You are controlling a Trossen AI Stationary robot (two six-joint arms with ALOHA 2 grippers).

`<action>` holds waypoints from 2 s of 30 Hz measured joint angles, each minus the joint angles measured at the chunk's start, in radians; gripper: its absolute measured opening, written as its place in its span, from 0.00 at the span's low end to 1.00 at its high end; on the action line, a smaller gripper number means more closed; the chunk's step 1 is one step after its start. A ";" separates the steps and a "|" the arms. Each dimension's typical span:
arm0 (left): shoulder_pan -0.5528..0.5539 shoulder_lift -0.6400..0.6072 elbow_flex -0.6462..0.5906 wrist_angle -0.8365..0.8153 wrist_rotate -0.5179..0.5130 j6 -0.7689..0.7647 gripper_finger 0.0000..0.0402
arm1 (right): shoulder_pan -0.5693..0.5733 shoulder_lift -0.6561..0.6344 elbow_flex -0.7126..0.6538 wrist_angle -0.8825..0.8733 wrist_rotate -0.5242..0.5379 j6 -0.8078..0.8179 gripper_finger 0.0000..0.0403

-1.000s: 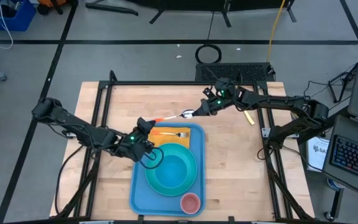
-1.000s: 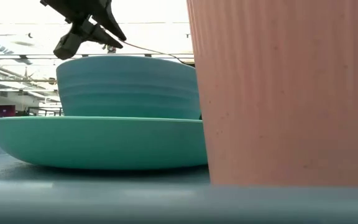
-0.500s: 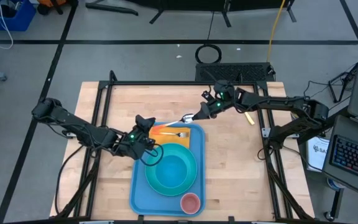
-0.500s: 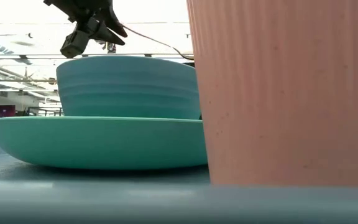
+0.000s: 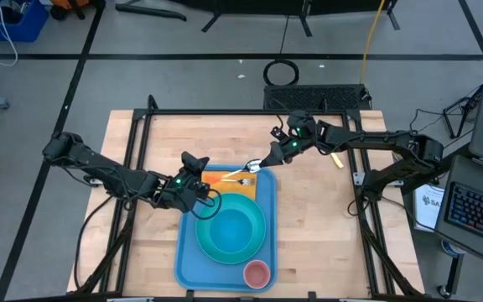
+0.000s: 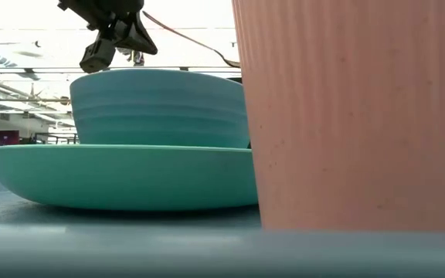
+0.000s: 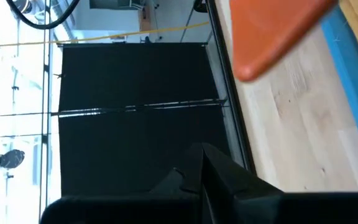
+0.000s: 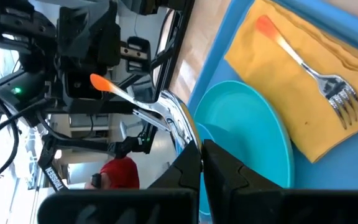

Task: Set up tray
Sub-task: Put the orange spoon on top of the orange napkin to the bottom of the orange fork

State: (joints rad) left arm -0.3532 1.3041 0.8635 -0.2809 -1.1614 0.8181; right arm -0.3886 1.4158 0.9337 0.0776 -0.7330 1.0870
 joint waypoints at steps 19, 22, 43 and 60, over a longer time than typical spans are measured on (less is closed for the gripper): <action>0.011 -0.001 0.000 -0.088 0.053 -0.239 0.00 | 0.082 0.000 0.000 -0.013 0.122 -0.029 0.00; 0.010 0.000 -0.001 -0.090 0.053 -0.269 0.00 | 0.067 0.000 0.000 -0.023 0.111 -0.033 0.00; -0.022 -0.003 -0.001 0.002 0.086 -0.223 0.36 | -0.096 0.000 0.000 -0.115 -0.004 0.075 0.00; 0.028 0.015 -0.001 0.025 0.195 -0.120 0.40 | -0.095 0.000 0.000 -0.113 -0.005 0.081 0.00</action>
State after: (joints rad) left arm -0.3256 1.3189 0.8627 -0.2561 -0.9663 0.6983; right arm -0.4839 1.4162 0.9333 -0.0349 -0.7383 1.1675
